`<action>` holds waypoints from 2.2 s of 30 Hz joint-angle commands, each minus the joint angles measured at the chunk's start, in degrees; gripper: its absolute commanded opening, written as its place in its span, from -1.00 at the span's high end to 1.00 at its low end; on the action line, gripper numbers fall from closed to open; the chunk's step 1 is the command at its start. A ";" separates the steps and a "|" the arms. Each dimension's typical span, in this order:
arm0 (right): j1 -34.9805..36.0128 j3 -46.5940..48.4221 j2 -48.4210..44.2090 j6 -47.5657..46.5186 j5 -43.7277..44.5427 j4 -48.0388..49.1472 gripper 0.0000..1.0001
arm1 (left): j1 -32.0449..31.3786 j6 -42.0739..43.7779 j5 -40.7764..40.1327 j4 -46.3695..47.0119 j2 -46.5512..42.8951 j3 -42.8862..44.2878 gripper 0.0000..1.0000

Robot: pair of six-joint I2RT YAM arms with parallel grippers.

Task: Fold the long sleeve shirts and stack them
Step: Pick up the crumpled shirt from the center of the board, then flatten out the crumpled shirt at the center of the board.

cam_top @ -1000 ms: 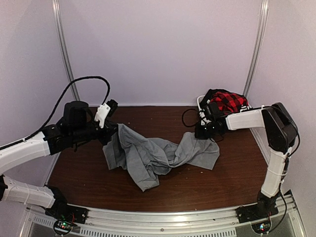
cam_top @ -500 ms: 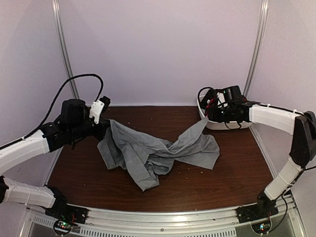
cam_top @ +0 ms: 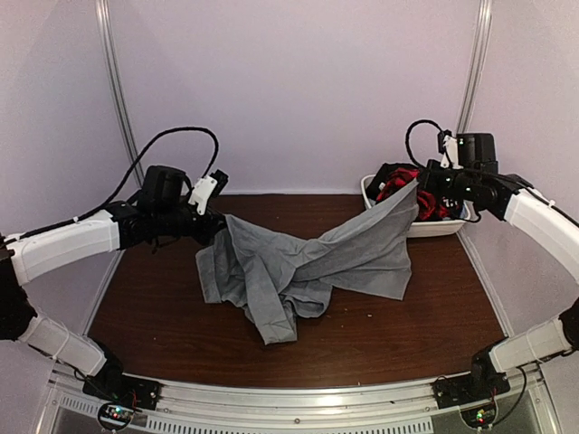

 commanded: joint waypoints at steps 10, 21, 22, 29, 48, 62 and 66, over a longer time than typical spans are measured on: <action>-4.63 -8.65 0.76 1.26 8.89 2.55 1.00 | 0.41 -8.49 7.87 2.04 3.23 -2.44 0.25; -4.63 -8.35 5.15 2.08 7.15 5.53 1.00 | -2.63 -19.39 10.61 3.37 -11.20 -12.29 -0.43; -4.63 -8.33 5.43 2.09 6.92 5.78 1.00 | -3.63 -20.87 10.15 4.29 -12.07 -13.36 -0.43; -4.67 -8.17 6.06 2.33 6.44 6.41 1.00 | -8.17 -24.35 6.63 11.32 -8.33 -15.71 -0.40; -4.54 -9.12 3.48 1.89 2.22 5.75 1.00 | -8.55 -24.81 0.95 20.66 13.19 -4.32 0.05; -4.71 3.15 -3.53 -3.43 1.77 -1.98 1.00 | -0.07 -19.36 13.04 8.93 0.17 8.33 1.00; -4.85 12.41 -5.54 -3.42 -1.03 -3.78 1.00 | 4.59 -15.46 14.55 1.80 -2.80 18.01 1.00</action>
